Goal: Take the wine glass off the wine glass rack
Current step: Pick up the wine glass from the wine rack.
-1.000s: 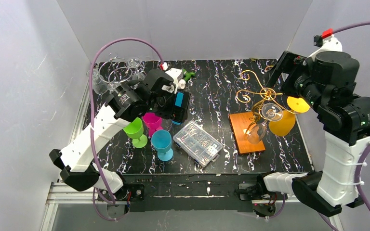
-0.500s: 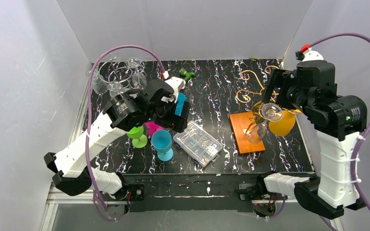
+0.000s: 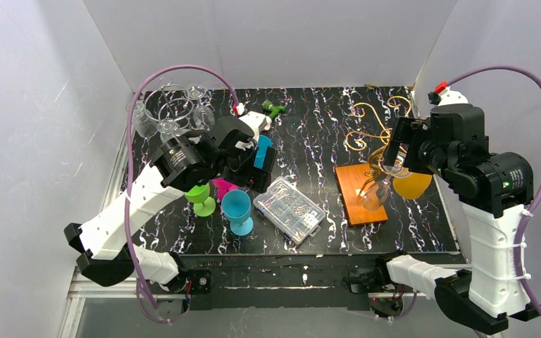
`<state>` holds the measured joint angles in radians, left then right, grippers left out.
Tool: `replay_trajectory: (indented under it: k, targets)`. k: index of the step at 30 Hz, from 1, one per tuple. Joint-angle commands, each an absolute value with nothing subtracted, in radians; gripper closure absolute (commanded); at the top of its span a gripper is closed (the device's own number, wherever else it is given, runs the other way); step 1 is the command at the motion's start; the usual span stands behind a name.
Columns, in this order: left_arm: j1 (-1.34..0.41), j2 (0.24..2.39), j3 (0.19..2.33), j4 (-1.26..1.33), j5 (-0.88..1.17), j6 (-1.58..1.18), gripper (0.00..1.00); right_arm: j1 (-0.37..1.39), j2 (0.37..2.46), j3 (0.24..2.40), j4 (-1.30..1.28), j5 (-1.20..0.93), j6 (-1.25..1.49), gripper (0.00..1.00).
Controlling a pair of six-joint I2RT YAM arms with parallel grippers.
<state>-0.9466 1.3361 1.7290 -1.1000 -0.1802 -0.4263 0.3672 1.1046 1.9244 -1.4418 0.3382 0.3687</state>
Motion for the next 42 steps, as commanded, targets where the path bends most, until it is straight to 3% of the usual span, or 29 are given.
replay_trajectory:
  k: [1,20,30,34,36,39,42]
  targets:
    - [-0.954,1.331,1.772,-1.141,-0.214,-0.415,0.02,0.369,1.089,1.895,-1.424,0.342,0.365,0.02]
    - [-0.954,1.331,1.781,-1.154,-0.229,-0.419,0.02,0.369,1.103,1.862,-1.424,0.289,0.357,0.02]
    - [-0.954,1.336,1.778,-1.152,-0.223,-0.420,0.02,0.368,1.091,1.848,-1.425,0.277,0.354,0.21]
    - [-0.954,1.335,1.778,-1.152,-0.224,-0.422,0.02,0.369,1.088,1.848,-1.425,0.265,0.352,0.25]
    - [-0.954,1.333,1.776,-1.152,-0.224,-0.420,0.02,0.369,1.088,1.847,-1.426,0.259,0.349,0.25]
    - [-0.954,1.330,1.779,-1.153,-0.222,-0.420,0.02,0.370,1.085,1.845,-1.425,0.252,0.345,0.16]
    - [-0.954,1.331,1.778,-1.152,-0.221,-0.422,0.02,0.369,1.083,1.843,-1.425,0.250,0.345,0.16]
